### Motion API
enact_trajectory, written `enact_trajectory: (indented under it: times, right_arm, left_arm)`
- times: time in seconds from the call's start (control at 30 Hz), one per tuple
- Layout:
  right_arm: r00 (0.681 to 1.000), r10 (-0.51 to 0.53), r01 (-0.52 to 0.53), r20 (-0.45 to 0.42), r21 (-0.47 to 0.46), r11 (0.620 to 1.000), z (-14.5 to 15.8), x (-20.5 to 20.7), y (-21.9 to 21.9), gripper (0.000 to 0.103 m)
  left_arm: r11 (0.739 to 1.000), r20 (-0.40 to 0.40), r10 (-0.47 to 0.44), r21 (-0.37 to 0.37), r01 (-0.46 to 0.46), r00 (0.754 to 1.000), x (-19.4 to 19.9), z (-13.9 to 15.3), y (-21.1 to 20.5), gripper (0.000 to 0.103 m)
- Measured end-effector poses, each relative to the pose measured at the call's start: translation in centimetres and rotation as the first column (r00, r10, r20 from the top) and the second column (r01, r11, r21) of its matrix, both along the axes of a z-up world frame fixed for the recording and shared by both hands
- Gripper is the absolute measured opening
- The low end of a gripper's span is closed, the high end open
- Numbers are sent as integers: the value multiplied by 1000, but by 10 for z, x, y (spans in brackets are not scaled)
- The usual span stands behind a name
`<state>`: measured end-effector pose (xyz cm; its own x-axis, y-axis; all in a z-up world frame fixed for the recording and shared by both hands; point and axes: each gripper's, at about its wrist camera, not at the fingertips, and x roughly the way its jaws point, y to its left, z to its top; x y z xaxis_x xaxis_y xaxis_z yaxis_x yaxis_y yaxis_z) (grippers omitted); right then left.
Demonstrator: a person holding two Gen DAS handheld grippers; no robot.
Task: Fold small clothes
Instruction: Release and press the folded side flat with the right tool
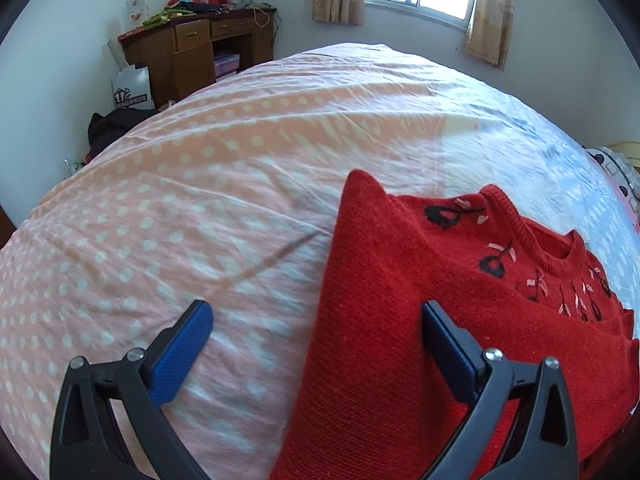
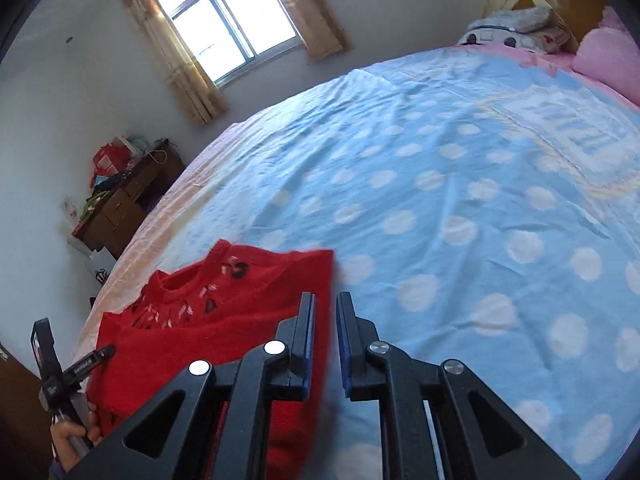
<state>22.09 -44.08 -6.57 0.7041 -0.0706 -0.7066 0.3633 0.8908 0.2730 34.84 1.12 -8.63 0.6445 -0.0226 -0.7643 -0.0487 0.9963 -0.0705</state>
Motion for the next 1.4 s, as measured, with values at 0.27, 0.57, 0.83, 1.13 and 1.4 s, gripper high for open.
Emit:
enact_trajectory:
  times: [0.27,0.57,0.83,1.13,1.4]
  right_arm:
    - [981,137,-141,-137,-22,990,-39,9,28,11]
    - [999,1,3,51,-81,997,0,-24,32,11]
    - [978,121,-154,-171,-200,968,-26,23,66,51]
    - [984,65,-102,-163,-230,968,-28,12,57,12]
    - [979,78,-126,-188,-263,957,-34,15,63,13]
  left_arm:
    - [992,16,112,-61,-111,994,-5,0,24,103]
    - [1000,8,-12,15,11,1000,-3,1,-2,103]
    - [991,194,98,-104,-79,976,-34,18,25,103]
    - [906,138,302,-350,-239,943,-38,0,76,103]
    - [964,85,202,-191,-183,976,-15,-1,47,103]
